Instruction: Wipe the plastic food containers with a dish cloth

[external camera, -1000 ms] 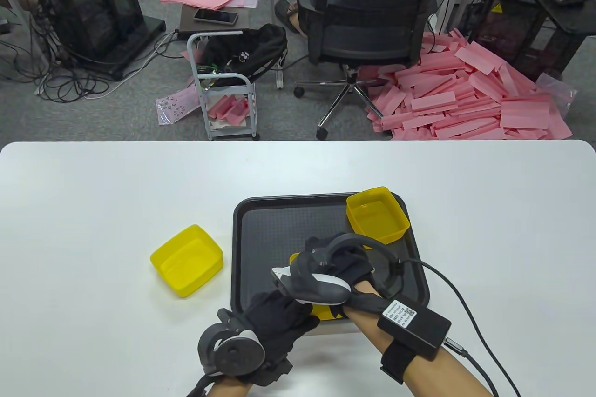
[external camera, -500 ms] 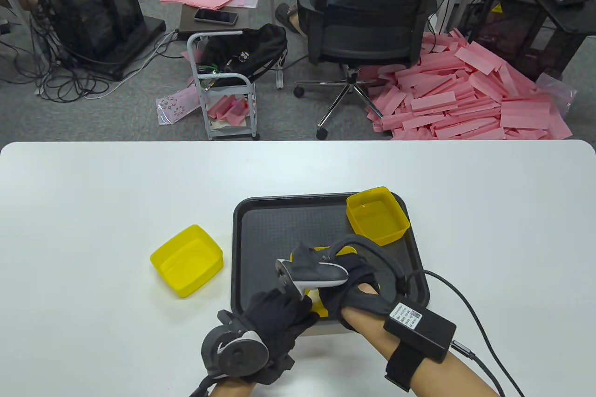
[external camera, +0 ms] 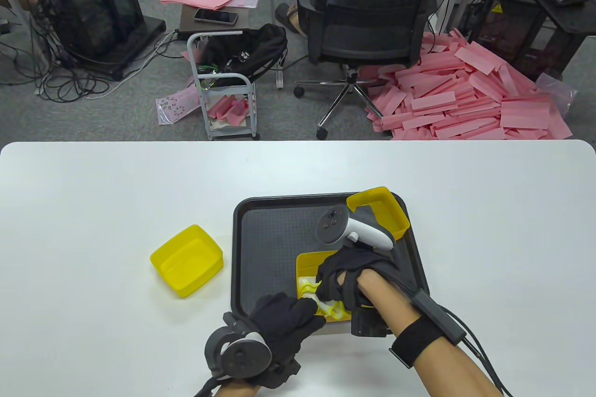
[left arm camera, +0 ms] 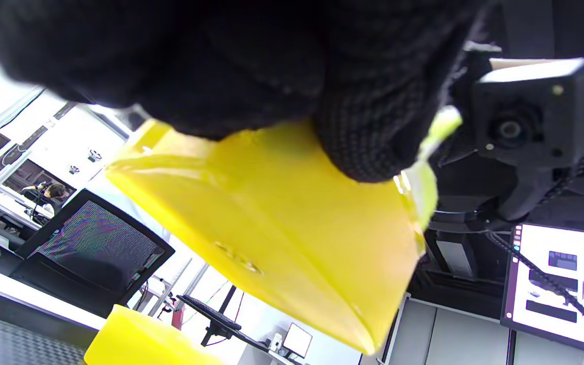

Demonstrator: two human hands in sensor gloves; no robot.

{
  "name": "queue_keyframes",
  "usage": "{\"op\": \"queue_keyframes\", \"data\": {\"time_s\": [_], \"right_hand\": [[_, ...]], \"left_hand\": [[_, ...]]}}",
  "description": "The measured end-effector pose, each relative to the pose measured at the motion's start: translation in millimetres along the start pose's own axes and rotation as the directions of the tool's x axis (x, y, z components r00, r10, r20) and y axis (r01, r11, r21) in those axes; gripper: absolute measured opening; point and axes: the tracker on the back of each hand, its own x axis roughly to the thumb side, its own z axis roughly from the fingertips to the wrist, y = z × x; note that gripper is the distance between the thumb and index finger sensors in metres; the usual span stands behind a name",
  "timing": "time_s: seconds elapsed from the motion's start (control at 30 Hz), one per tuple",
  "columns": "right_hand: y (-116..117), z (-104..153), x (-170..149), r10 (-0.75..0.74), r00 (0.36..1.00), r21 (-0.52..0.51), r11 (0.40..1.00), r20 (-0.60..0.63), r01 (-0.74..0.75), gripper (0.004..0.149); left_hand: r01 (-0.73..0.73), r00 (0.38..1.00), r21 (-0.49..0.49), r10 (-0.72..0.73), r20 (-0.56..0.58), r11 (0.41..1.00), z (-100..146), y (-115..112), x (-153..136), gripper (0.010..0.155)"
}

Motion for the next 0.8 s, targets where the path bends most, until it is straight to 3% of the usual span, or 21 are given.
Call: {"op": "queue_keyframes", "data": {"time_s": [0.17, 0.37, 0.6, 0.8], "right_hand": [[2.8, 0.0, -3.8, -0.204, 0.977, -0.159, 0.964, 0.063, 0.212, 0.049], [0.3, 6.3, -8.2, -0.256, 0.946, -0.282, 0.909, 0.197, 0.305, 0.049], [-13.2, 19.3, -19.2, -0.354, 0.894, -0.270, 0.864, 0.276, 0.425, 0.053], [-31.2, 42.1, -44.6, -0.380, 0.856, -0.310, 0.815, 0.351, 0.489, 0.050]], "left_hand": [[0.018, 1.000, -0.008, -0.019, -0.011, 1.000, 0.3, -1.0, -4.7, 0.043], [0.025, 0.999, -0.006, -0.026, -0.041, 1.000, -0.5, 2.2, -13.3, 0.042], [0.032, 0.997, -0.039, -0.035, -0.075, 0.999, 0.0, -1.1, -23.0, 0.040], [0.034, 0.989, 0.005, -0.033, -0.147, 0.999, 1.2, 11.5, -40.6, 0.041]]}}
